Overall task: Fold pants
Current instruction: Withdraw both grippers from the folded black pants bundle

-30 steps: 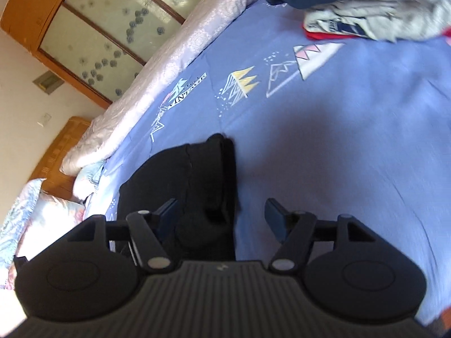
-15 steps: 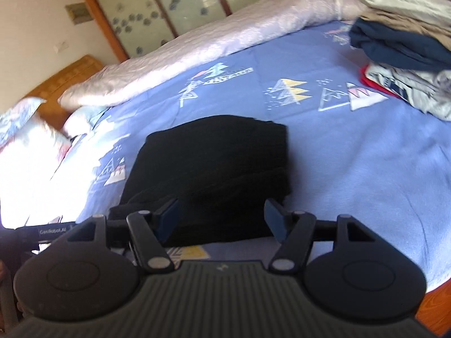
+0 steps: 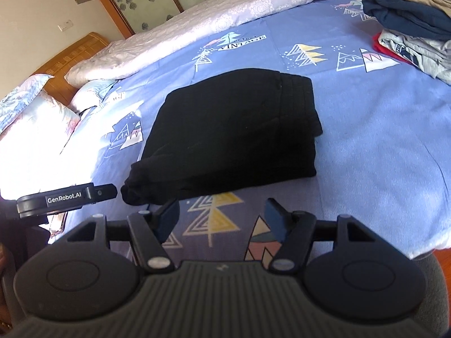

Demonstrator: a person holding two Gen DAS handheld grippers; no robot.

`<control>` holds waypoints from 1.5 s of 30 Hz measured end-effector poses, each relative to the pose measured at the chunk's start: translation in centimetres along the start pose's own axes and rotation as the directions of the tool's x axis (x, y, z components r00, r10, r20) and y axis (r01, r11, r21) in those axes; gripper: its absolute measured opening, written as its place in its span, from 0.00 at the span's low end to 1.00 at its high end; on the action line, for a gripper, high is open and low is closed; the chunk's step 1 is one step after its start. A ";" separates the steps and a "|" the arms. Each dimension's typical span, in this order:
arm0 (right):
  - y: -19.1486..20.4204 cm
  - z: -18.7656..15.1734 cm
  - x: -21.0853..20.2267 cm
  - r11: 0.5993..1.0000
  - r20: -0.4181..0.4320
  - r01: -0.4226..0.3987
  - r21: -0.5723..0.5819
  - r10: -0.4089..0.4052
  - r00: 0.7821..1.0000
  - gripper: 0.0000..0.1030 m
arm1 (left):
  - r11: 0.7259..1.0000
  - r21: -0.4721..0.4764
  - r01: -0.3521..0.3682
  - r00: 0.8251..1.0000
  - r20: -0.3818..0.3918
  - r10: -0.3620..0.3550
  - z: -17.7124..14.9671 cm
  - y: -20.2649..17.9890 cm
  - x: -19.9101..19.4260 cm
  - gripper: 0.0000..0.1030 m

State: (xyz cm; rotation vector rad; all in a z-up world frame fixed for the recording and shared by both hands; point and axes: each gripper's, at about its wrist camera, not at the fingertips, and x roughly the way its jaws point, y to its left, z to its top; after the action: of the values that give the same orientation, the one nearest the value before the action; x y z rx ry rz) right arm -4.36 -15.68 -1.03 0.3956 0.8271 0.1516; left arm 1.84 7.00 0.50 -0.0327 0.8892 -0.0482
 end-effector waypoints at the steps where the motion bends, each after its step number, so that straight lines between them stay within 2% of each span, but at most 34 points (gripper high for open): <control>1: 0.0 -0.1 0.0 1.000 0.000 0.004 0.003 -0.004 1.000 0.67 | 1.000 0.003 0.001 1.000 0.002 -0.001 -0.1 -0.1 -0.1 0.92; 10: -0.3 -0.7 0.4 0.998 -0.006 0.048 0.050 -0.048 0.999 0.67 | 0.999 0.034 0.024 1.000 0.014 -0.024 -0.4 -0.7 -0.3 0.97; 14: 0.0 -0.7 0.5 0.998 -0.006 0.050 0.048 -0.050 0.999 0.67 | 0.999 0.042 0.010 1.000 0.022 -0.011 -0.4 -0.6 -0.2 1.00; 28: 0.0 -1.1 0.8 0.996 -0.036 0.065 0.056 -0.063 0.997 0.67 | 0.998 0.047 -0.048 0.999 -0.014 0.048 -0.6 0.0 0.8 1.00; 33: 0.4 -1.2 0.8 0.996 -0.040 0.080 0.048 -0.078 0.996 0.67 | 0.999 0.044 -0.002 1.000 0.011 0.001 -0.2 0.2 0.2 1.00; 41: 1.7 -1.8 0.7 0.994 -0.043 0.099 0.039 -0.097 0.994 0.67 | 1.000 0.024 0.002 0.998 0.069 -0.003 0.5 0.8 -1.2 1.00; 45: 2.0 -1.4 0.5 0.994 -0.016 0.100 0.040 -0.100 0.995 0.67 | 1.000 -0.006 -0.007 0.998 0.062 0.008 0.6 1.5 -0.8 1.00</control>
State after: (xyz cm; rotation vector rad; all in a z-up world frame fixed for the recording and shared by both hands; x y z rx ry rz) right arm -5.02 -13.25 -1.46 0.3913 0.8631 0.0444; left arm 1.82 8.53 1.41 -0.0363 0.8273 -0.0372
